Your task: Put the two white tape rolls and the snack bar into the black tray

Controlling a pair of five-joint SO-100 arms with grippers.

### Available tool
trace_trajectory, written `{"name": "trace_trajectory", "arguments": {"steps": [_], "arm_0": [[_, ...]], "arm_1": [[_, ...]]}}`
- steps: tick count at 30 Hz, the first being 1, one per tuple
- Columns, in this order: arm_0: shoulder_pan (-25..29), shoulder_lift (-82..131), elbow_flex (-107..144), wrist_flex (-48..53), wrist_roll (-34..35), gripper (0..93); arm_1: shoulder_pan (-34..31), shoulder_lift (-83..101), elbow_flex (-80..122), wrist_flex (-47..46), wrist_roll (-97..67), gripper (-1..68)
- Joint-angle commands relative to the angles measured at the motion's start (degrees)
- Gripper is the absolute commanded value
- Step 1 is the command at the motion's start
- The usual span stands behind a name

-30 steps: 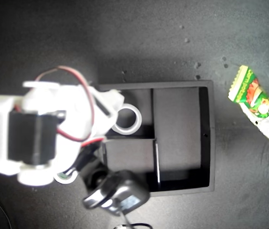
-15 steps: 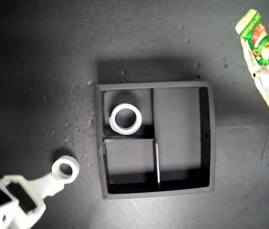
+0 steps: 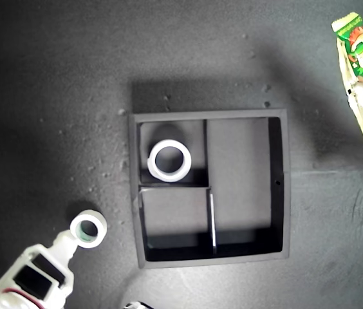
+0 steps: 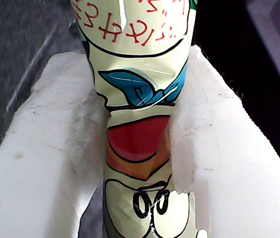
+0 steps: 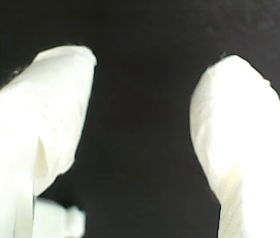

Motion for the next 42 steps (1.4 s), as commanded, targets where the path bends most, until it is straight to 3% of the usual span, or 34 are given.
{"name": "trace_trajectory", "arguments": {"steps": [1, 7, 11, 18, 21, 23, 26, 30, 33, 42], "arm_0": [[3.0, 0.3, 1.3, -2.5, -2.3, 14.5], [5.5, -0.5, 3.7, -8.1, -3.4, 14.8], [3.8, 0.4, 10.7, -14.9, -2.8, 15.1], [-1.1, 4.8, 25.0, -28.0, -2.4, 14.9], [-1.7, 6.1, 27.8, -30.7, -3.2, 14.8], [-1.7, 6.1, 28.0, -30.8, -3.4, 14.7], [-2.0, 6.2, 28.2, -30.8, -2.9, 14.7], [-2.8, 7.6, 29.2, -30.8, -1.3, 14.5], [-2.9, 8.7, 29.2, -30.8, 0.1, 14.1], [-3.0, 18.2, 34.9, -28.8, 2.4, 13.2]], "arm_1": [[1.0, 1.0, -5.0, -12.0, -42.0, -0.7], [-4.8, 1.7, -13.3, -8.1, -80.2, -0.7], [-12.4, -1.2, -20.2, -8.0, -106.3, -0.7], [-19.8, -16.6, -38.8, 8.8, -121.8, -0.7], [-17.8, -17.6, -37.4, 7.8, -108.2, -0.7], [-16.1, -17.2, -33.8, 5.9, -85.5, -0.7], [-17.3, -15.7, -23.5, -3.7, -52.2, -0.7], [-19.3, -10.4, -7.1, -21.4, -28.2, -0.7], [-16.9, -10.6, -0.9, -25.8, -14.9, -0.7], [-10.8, -8.5, 0.3, -6.9, 11.6, -0.7]]}}
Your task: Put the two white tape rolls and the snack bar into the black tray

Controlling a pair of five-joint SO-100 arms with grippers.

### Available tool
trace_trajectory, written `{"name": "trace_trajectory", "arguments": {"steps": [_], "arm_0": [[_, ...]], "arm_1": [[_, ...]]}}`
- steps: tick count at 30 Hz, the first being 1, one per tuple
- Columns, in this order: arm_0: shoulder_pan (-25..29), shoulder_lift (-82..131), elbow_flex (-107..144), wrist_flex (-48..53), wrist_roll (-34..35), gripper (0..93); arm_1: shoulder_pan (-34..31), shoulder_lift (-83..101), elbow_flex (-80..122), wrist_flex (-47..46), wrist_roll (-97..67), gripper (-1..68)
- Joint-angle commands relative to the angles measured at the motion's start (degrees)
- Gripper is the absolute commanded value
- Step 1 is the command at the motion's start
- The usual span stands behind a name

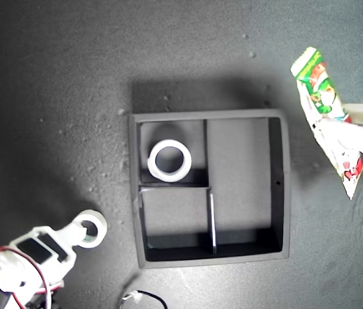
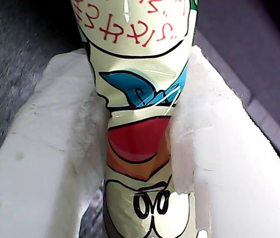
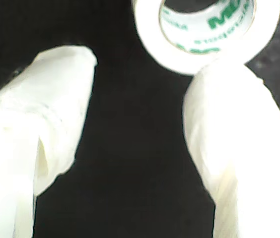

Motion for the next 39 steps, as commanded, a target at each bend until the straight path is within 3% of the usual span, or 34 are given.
{"name": "trace_trajectory", "arguments": {"steps": [1, 3, 12, 18, 22, 26, 32, 39], "arm_0": [[-0.2, 5.8, 1.8, 0.4, 1.1, 13.1], [0.4, 6.9, 2.5, 0.4, 1.4, 13.0], [2.4, -1.3, -2.2, -1.7, 2.8, 13.6], [1.7, -7.3, -8.7, -1.7, 4.1, 14.4], [-0.2, -9.3, -9.8, -1.7, 3.2, 14.4], [-1.5, -10.9, -10.4, -1.7, 2.0, 14.4], [-1.8, -13.6, -10.9, -1.2, -0.5, 14.6], [0.8, -11.4, -9.9, -0.8, -2.7, 14.4]], "arm_1": [[2.0, 1.9, -4.7, 6.3, 4.7, -0.7], [3.1, 1.0, -8.8, 7.9, 0.2, -0.7], [5.5, 1.4, -23.6, 8.9, -61.2, -0.7], [-3.3, 0.9, -31.7, 8.8, -104.6, -0.7], [-9.1, -0.9, -33.6, 9.4, -124.3, -0.7], [-12.2, -13.0, -46.1, 18.3, -134.5, -0.7], [-14.5, -47.1, -89.9, 47.5, -139.0, -0.7], [-13.9, -50.7, -89.2, 49.8, -137.5, -0.7]]}}
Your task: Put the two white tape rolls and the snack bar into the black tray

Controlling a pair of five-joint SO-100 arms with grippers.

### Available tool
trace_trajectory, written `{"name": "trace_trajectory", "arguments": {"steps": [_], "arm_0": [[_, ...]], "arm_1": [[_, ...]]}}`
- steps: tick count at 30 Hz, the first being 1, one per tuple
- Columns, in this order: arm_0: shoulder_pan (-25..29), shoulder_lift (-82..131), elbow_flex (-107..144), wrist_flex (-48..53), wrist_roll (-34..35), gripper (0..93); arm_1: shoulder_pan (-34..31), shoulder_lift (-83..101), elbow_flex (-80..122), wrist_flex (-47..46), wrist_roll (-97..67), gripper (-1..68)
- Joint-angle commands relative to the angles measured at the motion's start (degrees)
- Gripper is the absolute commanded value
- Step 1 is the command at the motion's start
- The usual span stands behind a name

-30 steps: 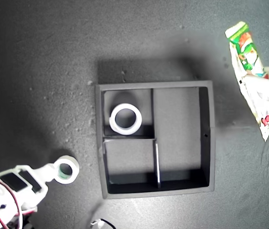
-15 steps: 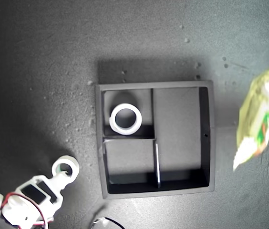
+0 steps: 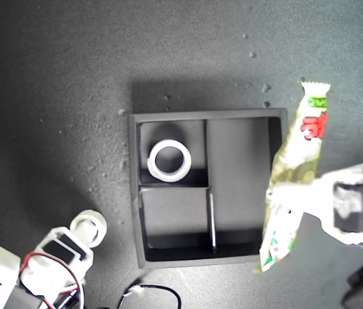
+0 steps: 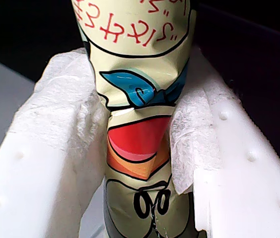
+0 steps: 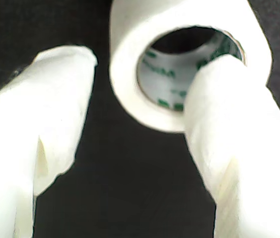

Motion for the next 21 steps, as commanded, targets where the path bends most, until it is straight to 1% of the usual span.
{"name": "trace_trajectory", "arguments": {"steps": [1, 8, 15, 17, 19, 21], "arm_0": [[1.6, 1.9, -1.6, 0.3, -0.6, 14.4], [2.5, -2.1, -0.7, -3.1, -1.1, 14.5], [1.8, -3.8, 3.9, -7.4, -2.5, 14.7], [1.4, -5.4, 3.9, -7.6, -3.1, 10.9], [0.8, -6.5, 4.1, -8.0, -3.3, 5.1], [0.1, -5.4, 4.8, -8.1, -3.3, 0.9]], "arm_1": [[0.7, 0.0, -0.1, -0.3, 1.4, -0.7], [-0.3, -0.4, 2.8, -3.4, 3.1, -0.7], [-0.4, -4.8, 2.2, -4.2, 4.7, -0.5], [0.4, -6.6, 3.3, -5.0, 6.2, -0.4], [1.2, -7.1, 6.4, -7.9, 7.2, -0.1], [2.1, -7.2, 9.4, -10.6, 8.0, 4.8]]}}
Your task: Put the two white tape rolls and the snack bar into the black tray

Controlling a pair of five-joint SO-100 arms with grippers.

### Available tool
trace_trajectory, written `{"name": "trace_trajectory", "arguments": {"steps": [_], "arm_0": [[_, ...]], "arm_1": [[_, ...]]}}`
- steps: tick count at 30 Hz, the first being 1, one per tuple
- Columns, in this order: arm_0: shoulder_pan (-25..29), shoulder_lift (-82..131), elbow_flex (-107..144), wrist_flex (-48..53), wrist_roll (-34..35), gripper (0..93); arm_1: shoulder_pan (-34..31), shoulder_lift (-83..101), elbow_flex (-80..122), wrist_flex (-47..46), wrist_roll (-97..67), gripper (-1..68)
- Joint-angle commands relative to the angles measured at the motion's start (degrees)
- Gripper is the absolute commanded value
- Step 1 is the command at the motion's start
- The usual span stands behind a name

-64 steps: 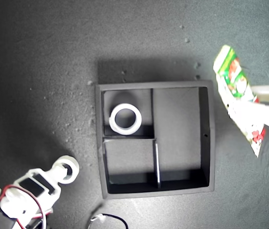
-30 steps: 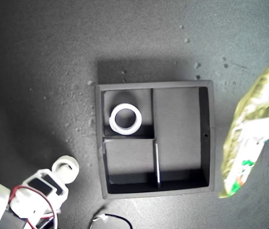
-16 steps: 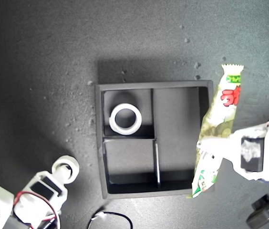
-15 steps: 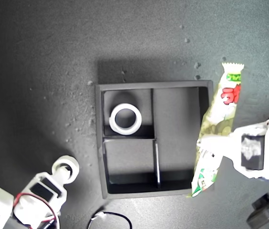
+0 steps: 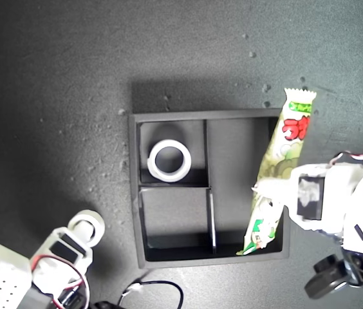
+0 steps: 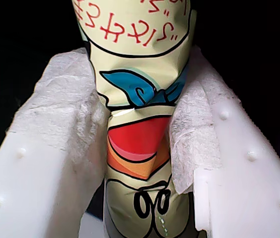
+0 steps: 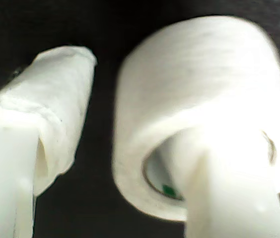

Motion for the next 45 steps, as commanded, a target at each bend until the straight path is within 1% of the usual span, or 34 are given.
{"name": "trace_trajectory", "arguments": {"steps": [1, 4, 6, 7, 9, 10, 12, 13, 16, 17, 19, 22, 25, 27, 33, 36, 37, 38, 40, 43, 45], "arm_0": [[-1.3, 3.2, 0.9, -0.1, 0.1, 0.1], [-2.5, 12.0, -0.2, 7.4, 1.7, 0.1], [-4.6, 18.2, -4.2, 14.9, 5.1, 0.1], [-6.2, 20.7, -7.5, 18.0, 7.7, 0.1], [-9.7, 22.8, -16.1, 22.8, 14.8, 0.1], [-11.5, 22.4, -21.2, 24.2, 18.5, 0.1], [-14.5, 18.5, -31.9, 26.5, 24.4, 0.1], [-15.6, 15.5, -37.5, 27.8, 26.8, 0.1], [-17.2, 4.4, -51.3, 30.1, 30.2, 0.1], [-17.1, -0.2, -56.2, 30.7, 30.8, 0.1], [-16.6, -9.4, -66.2, 32.8, 30.8, 0.1], [-15.6, -28.4, -91.5, 39.6, 30.4, 0.1], [-15.7, -34.5, -93.8, 39.5, 29.4, 0.1], [-16.1, -37.2, -94.1, 39.5, 28.7, 0.1], [-14.9, -40.4, -93.8, 39.5, 26.3, 0.8], [-13.8, -41.4, -93.4, 39.6, 25.1, 13.4], [-13.4, -41.5, -93.4, 39.6, 24.8, 16.7], [-13.2, -41.2, -93.3, 39.6, 24.4, 17.8], [-13.1, -40.3, -93.3, 39.6, 24.4, 19.1], [-14.0, -36.5, -90.8, 39.6, 25.0, 18.4], [-15.4, -30.8, -86.3, 39.6, 25.9, 12.1]], "arm_1": [[1.8, 0.4, 2.9, -4.2, 1.6, 7.4], [1.8, 0.4, 5.1, -5.2, 2.1, 11.2], [1.1, 0.4, 5.9, -5.3, 2.1, 16.5], [0.7, 0.4, 6.1, -5.2, 2.2, 18.9], [0.1, 0.4, 6.2, -4.5, 2.5, 26.2], [-0.2, 0.4, 6.0, -3.6, 2.8, 26.7], [-0.5, 0.7, 4.3, -1.1, 3.9, 24.2], [-0.7, 1.1, 3.3, -0.1, 4.6, 20.7], [-1.1, 1.2, -4.4, 5.5, 8.7, 5.1], [-0.6, 1.2, -8.1, 8.3, 13.0, -0.2], [1.8, 1.2, -14.7, 14.6, 26.5, -0.4], [4.5, 1.7, -25.0, 26.1, 47.7, -0.6], [4.7, 1.7, -36.8, 34.0, 59.1, -0.6], [4.5, 1.7, -43.5, 37.3, 63.5, -0.6], [3.2, 1.8, -51.5, 38.1, 67.5, -0.7], [3.7, 1.8, -54.8, 38.1, 69.0, -0.7], [4.5, 1.8, -55.5, 38.1, 69.9, -0.7], [5.3, 1.8, -55.5, 38.1, 70.6, -0.7], [6.6, 1.8, -54.8, 38.1, 72.5, -0.7], [8.3, 1.8, -52.8, 38.1, 75.6, -0.7], [9.1, 1.8, -52.2, 38.1, 77.3, -0.7]]}}
